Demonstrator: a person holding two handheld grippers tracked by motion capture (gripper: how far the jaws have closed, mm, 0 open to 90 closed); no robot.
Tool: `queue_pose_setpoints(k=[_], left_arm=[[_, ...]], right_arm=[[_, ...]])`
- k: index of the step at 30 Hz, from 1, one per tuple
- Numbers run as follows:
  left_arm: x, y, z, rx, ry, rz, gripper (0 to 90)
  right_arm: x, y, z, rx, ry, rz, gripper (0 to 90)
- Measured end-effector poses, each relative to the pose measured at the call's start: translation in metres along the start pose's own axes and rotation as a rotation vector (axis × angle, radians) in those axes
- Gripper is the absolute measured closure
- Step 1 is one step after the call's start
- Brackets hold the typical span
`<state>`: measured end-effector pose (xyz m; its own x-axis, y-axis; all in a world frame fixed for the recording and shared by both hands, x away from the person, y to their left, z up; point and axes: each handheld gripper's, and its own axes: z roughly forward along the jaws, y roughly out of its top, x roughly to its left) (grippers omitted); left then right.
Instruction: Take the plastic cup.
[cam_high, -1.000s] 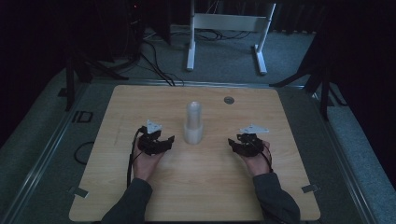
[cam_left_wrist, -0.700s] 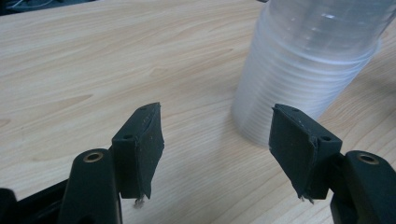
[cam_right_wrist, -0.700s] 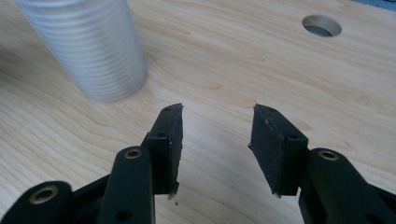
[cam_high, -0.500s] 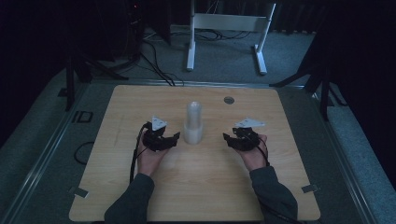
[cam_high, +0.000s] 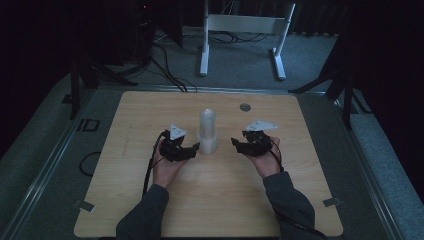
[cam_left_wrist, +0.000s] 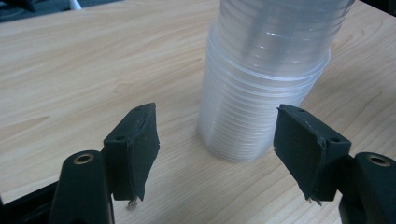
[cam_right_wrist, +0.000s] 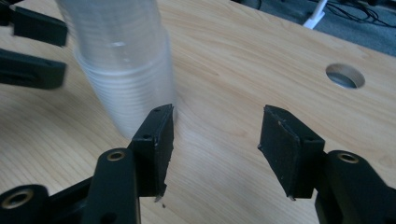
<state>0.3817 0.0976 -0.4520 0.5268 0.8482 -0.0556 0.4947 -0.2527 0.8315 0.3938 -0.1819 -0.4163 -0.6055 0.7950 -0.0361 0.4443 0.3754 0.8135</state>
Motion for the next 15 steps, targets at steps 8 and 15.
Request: queue_pose_setpoints(k=[8, 15], left_arm=[[-0.009, 0.001, 0.003, -0.02, 0.002, 0.034, 29.1], [-0.013, 0.004, 0.008, -0.025, -0.009, 0.034, 29.0]], right_arm=[[0.008, 0.011, 0.001, -0.013, 0.022, -0.029, 39.2], [0.015, 0.018, 0.003, -0.02, 0.029, -0.049, 38.1]])
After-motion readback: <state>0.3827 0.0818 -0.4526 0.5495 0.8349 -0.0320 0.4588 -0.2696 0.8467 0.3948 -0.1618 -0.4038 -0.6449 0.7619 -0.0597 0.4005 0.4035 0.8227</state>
